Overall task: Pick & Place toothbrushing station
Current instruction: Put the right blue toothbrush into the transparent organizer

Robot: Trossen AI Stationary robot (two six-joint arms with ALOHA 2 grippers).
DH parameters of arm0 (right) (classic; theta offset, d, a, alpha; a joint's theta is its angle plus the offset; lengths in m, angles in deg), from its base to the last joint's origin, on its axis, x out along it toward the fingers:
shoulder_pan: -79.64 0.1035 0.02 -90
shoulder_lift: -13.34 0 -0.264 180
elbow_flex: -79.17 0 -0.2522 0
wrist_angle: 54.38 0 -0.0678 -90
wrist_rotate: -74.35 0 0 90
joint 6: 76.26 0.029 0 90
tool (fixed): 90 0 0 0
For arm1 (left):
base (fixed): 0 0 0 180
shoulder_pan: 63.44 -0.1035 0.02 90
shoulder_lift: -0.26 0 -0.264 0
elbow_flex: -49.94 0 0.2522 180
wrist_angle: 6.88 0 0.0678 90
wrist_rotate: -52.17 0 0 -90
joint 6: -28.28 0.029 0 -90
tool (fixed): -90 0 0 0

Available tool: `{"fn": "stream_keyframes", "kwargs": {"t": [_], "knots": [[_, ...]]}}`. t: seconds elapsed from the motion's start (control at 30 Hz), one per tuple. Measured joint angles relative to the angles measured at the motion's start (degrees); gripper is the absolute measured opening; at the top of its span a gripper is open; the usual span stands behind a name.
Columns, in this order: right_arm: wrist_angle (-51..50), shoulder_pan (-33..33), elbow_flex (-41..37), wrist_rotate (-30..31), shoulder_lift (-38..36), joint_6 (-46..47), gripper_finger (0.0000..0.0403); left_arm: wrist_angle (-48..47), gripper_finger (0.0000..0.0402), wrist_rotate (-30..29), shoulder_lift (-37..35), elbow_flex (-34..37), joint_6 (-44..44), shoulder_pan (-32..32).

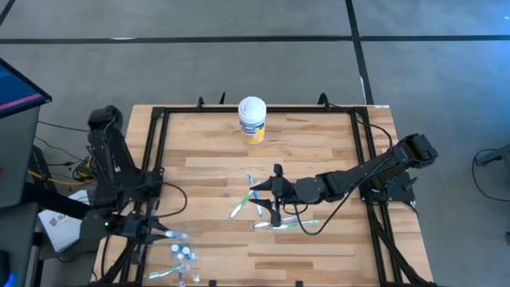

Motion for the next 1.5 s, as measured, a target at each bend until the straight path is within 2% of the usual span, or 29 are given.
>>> {"fn": "stream_keyframes", "kwargs": {"t": [0.27, 0.47, 1.1, 1.5], "knots": [[-0.01, 0.0, 0.0, 0.0, 0.0, -0.18, 0.0161, -0.01, 0.001, -5.16, 0.0, 4.57, -7.4, 4.65], [-0.02, 0.0, 0.0, 0.0, 0.0, -0.17, 0.0155, 0.18, 0.001, -7.95, 0.0, 6.31, -7.98, 7.54], [-0.04, -0.02, 0.0, 0.01, 0.0, -0.17, 0.0149, 0.25, 0.001, -7.88, 0.0, 13.15, -19.31, 9.31], [-0.09, -0.02, 0.0, 0.01, 0.0, -0.17, 0.0153, 0.49, 0.0025, -4.31, 0.0, 18.56, -28.24, 9.27]]}}
